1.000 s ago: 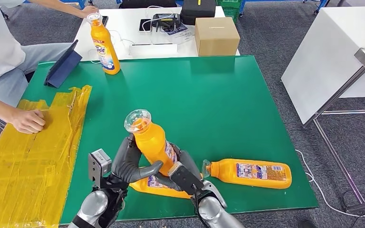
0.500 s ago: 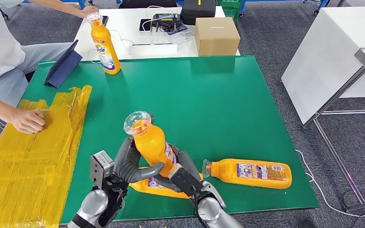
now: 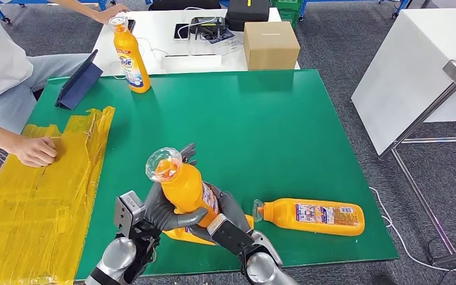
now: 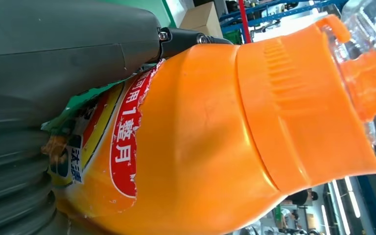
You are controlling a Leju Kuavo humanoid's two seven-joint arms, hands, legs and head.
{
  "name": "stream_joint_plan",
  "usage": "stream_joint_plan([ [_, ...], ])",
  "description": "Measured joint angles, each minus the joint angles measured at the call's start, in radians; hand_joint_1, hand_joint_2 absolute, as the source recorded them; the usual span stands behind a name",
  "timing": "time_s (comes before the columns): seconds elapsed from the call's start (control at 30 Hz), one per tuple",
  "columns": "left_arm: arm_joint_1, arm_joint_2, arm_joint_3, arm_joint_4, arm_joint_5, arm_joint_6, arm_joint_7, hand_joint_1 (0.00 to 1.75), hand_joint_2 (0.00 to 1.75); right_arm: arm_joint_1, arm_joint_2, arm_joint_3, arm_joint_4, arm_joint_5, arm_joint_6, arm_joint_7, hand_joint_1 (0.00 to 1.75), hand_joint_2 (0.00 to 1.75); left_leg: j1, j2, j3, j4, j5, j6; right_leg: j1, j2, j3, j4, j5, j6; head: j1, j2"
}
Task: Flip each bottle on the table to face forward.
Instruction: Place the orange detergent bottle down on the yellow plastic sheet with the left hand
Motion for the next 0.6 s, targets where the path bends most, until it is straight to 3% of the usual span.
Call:
stream_joint_plan([
  [0.03, 0.000, 0.000, 0.000, 0.000, 0.005, 0.000, 0.000, 1.66, 1.75, 0.000, 0.000, 0.001, 0.000, 0.001, 0.000, 0.000, 1.75, 1.75, 0.000, 0.000, 0.000, 0.000, 0.000, 0.000, 0.000, 0.000, 0.000, 0.000, 0.000, 0.000, 0.000, 0.000],
  [0.1, 0.000, 0.000, 0.000, 0.000, 0.011, 0.000, 0.001, 1.75, 1.75, 0.000, 0.000, 0.003, -0.001, 0.002, 0.000, 0.000, 1.75, 1.75, 0.000, 0.000, 0.000, 0.000, 0.000, 0.000, 0.000, 0.000, 0.000, 0.000, 0.000, 0.000, 0.000, 0.000],
  [0.6, 0.003, -0.004, 0.006, 0.000, 0.062, -0.001, 0.004, 1.75, 1.75, 0.002, 0.004, 0.013, -0.001, -0.002, -0.001, 0.005, 1.75, 1.75, 0.000, 0.000, 0.000, 0.000, 0.000, 0.000, 0.000, 0.000, 0.000, 0.000, 0.000, 0.000, 0.000, 0.000],
])
